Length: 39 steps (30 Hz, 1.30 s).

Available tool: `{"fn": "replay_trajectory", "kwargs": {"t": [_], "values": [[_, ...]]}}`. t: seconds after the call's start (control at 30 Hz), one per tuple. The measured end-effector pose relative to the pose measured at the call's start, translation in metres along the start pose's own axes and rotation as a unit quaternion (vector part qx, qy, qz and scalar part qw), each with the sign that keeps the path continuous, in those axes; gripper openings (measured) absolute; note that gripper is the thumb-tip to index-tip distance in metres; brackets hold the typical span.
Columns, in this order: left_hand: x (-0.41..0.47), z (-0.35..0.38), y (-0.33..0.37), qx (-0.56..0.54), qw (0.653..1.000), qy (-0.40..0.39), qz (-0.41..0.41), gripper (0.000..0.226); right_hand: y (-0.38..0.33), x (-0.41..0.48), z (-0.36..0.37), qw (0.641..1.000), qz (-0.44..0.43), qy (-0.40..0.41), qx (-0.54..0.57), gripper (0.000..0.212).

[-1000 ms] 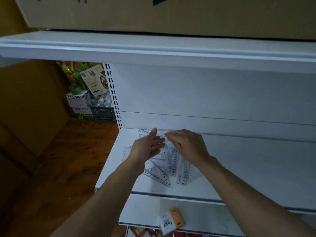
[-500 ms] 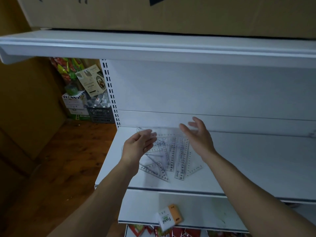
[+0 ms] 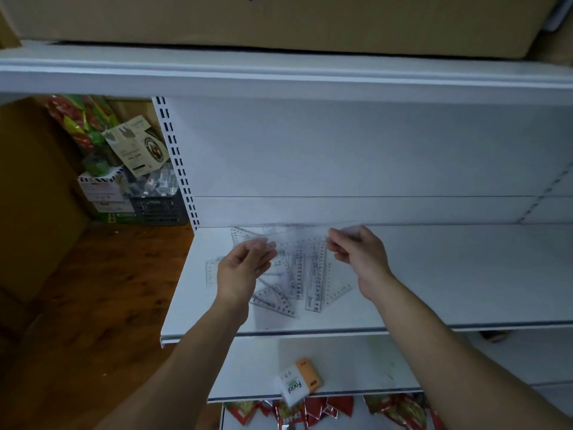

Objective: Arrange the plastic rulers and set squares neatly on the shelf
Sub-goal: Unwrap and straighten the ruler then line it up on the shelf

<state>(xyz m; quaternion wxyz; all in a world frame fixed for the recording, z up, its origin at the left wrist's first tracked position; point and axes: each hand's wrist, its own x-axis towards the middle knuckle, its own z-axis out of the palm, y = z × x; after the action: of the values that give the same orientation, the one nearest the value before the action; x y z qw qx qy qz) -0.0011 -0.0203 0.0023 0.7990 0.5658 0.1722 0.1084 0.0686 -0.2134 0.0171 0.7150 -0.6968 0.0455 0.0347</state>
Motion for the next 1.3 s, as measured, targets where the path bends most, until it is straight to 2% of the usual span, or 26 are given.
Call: {"fn": "replay_trajectory", "kwargs": {"t": [0.1, 0.2, 0.27, 0.33, 0.43, 0.57, 0.63, 0.73, 0.9, 1.03, 1.2, 1.3], "values": [[-0.001, 0.004, -0.003, 0.037, 0.999, -0.018, -0.017, 0.013, -0.002, -0.004, -0.011, 0.999, 0.011, -0.002, 0.046, 0.013], [0.001, 0.009, -0.008, 0.102, 0.994, -0.032, -0.031, 0.035, -0.009, -0.007, -0.028, 0.996, 0.004, -0.009, 0.091, 0.013], [0.002, 0.018, -0.006, 0.128, 0.991, -0.026, -0.005, 0.042, -0.014, -0.010, -0.040, 0.996, -0.002, -0.015, 0.090, 0.017], [0.000, 0.035, 0.000, 0.161, 0.985, -0.046, 0.035, 0.036, -0.018, -0.014, -0.054, 0.997, -0.009, -0.031, 0.067, 0.026], [-0.007, 0.073, 0.005, 0.203, 0.968, -0.142, 0.040, 0.029, -0.022, -0.019, -0.079, 0.998, -0.021, -0.052, 0.041, 0.042], [-0.033, 0.136, -0.009, 0.284, 0.916, -0.283, 0.018, 0.018, -0.027, -0.028, -0.126, 0.998, -0.037, -0.047, 0.020, 0.055], [-0.052, 0.169, -0.021, 0.263, 0.914, -0.308, 0.005, 0.014, -0.030, -0.033, -0.154, 0.998, -0.050, -0.028, 0.018, 0.053], [-0.078, 0.218, -0.039, 0.232, 0.926, -0.296, -0.010, 0.013, -0.031, -0.042, -0.205, 0.997, -0.064, 0.014, 0.032, 0.044], [-0.111, 0.296, -0.073, 0.079, 0.959, -0.259, -0.086, 0.009, -0.014, -0.067, -0.302, 1.000, -0.018, 0.013, -0.021, 0.036], [-0.141, 0.362, -0.106, 0.005, 0.957, -0.268, -0.108, 0.010, -0.005, -0.093, -0.372, 0.999, 0.021, 0.022, -0.022, 0.023], [-0.178, 0.433, -0.141, -0.053, 0.948, -0.277, -0.144, 0.007, -0.003, -0.114, -0.450, 0.995, -0.007, 0.099, 0.004, 0.011], [-0.192, 0.470, -0.155, -0.073, 0.941, -0.292, -0.155, 0.008, 0.000, -0.122, -0.486, 0.993, -0.011, 0.118, 0.010, 0.008]]}}
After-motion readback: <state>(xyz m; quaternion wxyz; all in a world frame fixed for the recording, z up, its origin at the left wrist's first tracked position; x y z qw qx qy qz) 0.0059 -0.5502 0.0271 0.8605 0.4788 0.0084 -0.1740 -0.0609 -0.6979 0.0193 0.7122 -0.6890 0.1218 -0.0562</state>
